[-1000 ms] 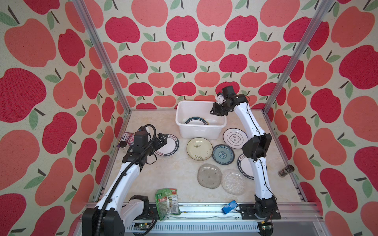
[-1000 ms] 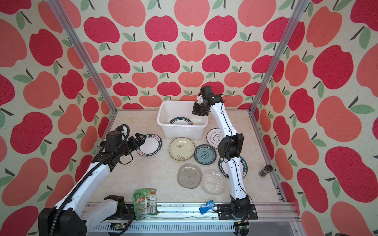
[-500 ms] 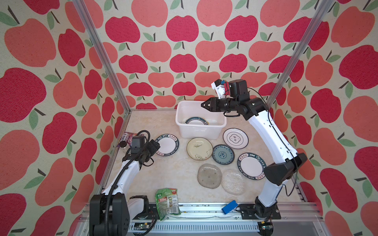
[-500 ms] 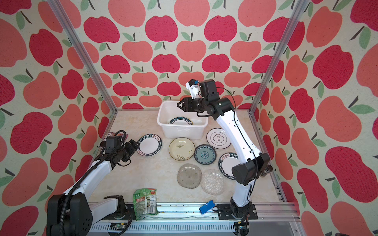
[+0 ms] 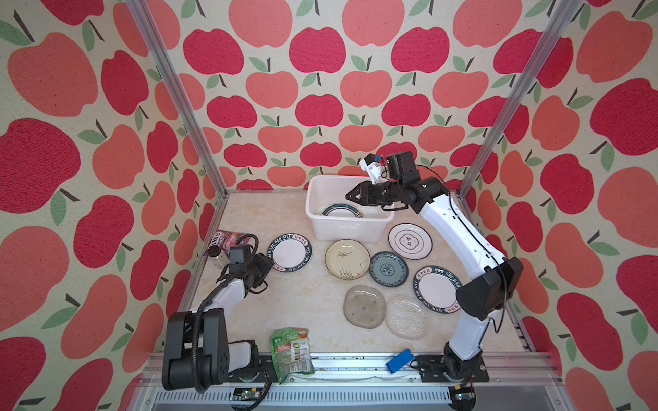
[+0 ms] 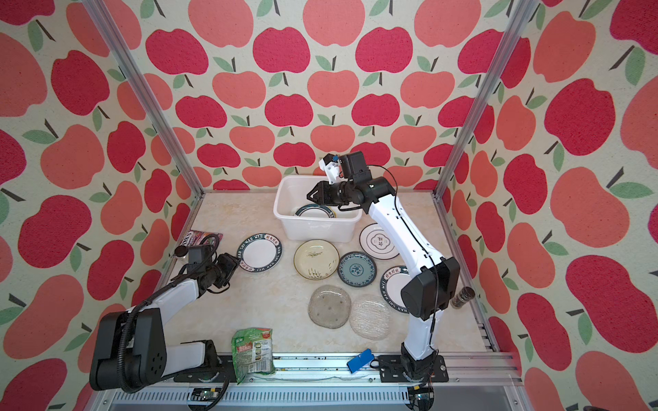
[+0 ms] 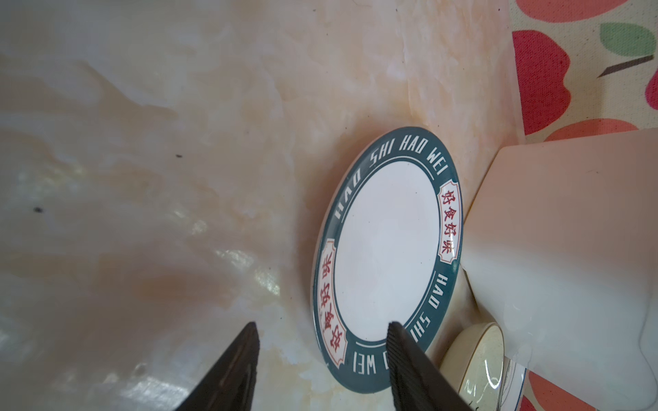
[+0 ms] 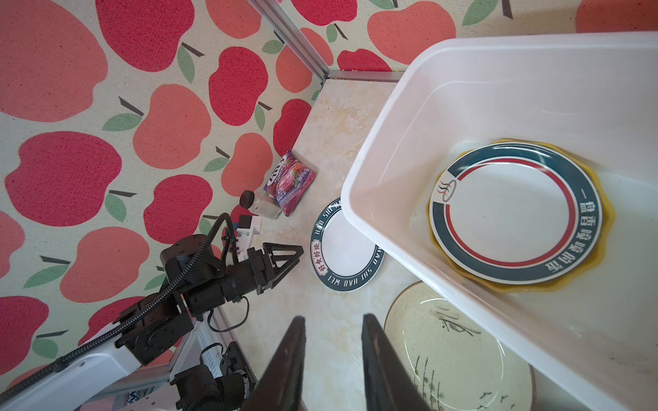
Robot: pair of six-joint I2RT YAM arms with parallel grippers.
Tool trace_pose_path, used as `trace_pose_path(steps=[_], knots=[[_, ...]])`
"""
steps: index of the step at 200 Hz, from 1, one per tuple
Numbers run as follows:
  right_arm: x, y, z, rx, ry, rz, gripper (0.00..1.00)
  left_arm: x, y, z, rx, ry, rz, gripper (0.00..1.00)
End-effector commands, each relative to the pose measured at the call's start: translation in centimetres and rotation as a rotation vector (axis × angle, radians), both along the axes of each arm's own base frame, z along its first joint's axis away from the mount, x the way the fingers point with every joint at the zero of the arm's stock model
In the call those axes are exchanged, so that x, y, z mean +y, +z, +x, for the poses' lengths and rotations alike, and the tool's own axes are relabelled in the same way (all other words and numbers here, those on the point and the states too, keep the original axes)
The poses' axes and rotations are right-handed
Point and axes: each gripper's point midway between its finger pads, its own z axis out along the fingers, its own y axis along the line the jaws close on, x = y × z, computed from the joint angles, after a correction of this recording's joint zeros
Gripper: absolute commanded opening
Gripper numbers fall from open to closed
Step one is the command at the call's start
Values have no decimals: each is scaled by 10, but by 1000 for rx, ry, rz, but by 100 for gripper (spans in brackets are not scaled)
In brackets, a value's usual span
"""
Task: Place the plates into the plastic bin on the countertop
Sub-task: Pick up the plate from the middle-left of the table.
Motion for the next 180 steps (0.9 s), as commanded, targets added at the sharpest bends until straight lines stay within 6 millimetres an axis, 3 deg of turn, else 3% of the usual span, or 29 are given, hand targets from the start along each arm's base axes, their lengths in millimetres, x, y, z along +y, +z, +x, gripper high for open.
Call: trace_pose_path(steps=[1,94,124,180], knots=[[2,5,4,-11,12,13,30,-1,-1,10,-64,19,-55,57],[-2,2,11,6,6,26,29,-5,-31,28,-103,38,-135,46],[-4,0,14,8,-2,27,29,-8,-44,26,-77,32,-167,28],[-5,-6,16,27,-8,20,29,-10,-74,22,-46,68,-284,15]])
